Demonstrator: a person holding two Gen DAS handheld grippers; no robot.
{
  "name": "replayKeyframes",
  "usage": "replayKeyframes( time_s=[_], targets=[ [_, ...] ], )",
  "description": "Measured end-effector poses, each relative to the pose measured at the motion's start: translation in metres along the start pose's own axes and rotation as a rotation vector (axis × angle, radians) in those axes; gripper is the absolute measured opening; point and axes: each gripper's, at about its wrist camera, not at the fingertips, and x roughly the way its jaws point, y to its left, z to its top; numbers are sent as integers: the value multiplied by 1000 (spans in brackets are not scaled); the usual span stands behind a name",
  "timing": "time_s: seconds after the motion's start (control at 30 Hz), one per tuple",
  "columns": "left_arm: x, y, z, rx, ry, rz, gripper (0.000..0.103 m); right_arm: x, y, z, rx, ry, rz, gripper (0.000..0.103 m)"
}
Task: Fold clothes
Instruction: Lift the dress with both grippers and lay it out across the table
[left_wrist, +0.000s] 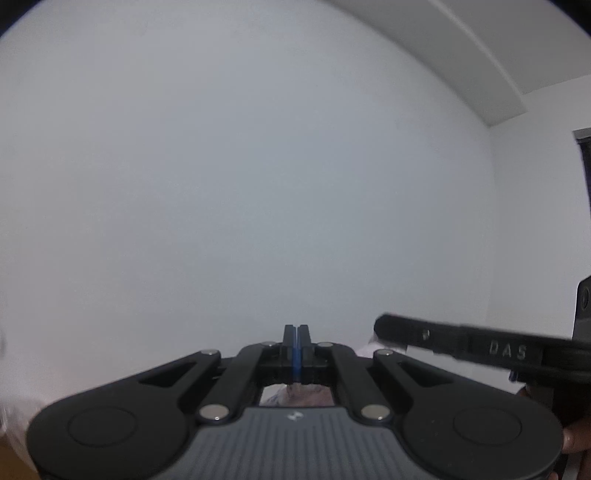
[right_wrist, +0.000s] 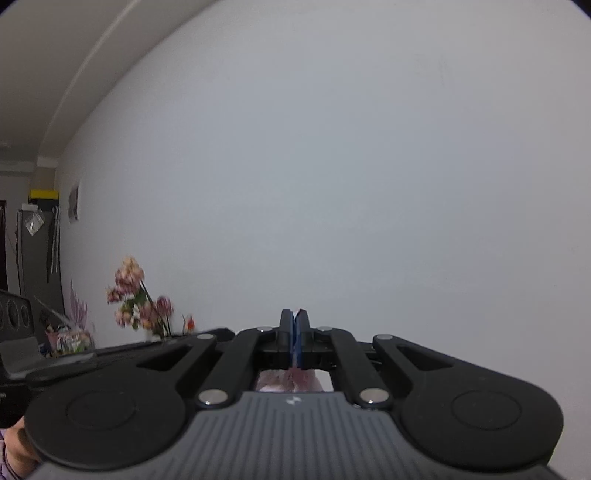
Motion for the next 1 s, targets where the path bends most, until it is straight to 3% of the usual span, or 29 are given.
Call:
replayKeyframes(
  time_s=[0.13,0.23,0.3,0.37,0.43,0.53,0.6,0.67,0.7,0.73,0.77,0.83,0.87,0.93,1.0],
  targets=[
    [-41,-11,-12,57,-31,5,0,-25,14,-10,-23,-2,36,1],
    [-79,-15,-72,127,32,20,0,-41,21,-47,-15,56,81,1],
    [-95,-10,-137,135,173,34,0,-44,23,-109,19,177,128,1],
    [-108,1,-216,110,388,41,0,-40,24,-194,62,383,191,3],
    [-114,25,-274,24,540,81,2,-31,24,-281,100,607,272,7],
    [-123,62,-361,-108,764,142,6,-12,22,-362,267,722,258,22],
    [-113,75,-360,-148,789,229,14,-3,15,-378,306,676,194,37],
    [-90,70,-322,-145,720,240,41,13,12,-376,275,606,95,49],
    [-99,63,-315,-112,684,241,66,20,10,-375,256,571,44,58],
    [-109,56,-308,-78,647,242,82,27,7,-374,236,538,-6,63],
    [-119,49,-301,-45,610,242,83,36,4,-373,216,521,-49,66],
    [-83,56,-316,18,616,241,81,58,-1,-374,184,507,-112,66],
    [-65,60,-317,-4,648,218,79,68,-3,-378,178,503,-121,66],
    [-28,74,-332,-74,711,179,62,85,-8,-386,178,511,-165,58],
    [7,95,-359,-171,780,168,61,93,-18,-390,190,533,-201,59]
  ],
)
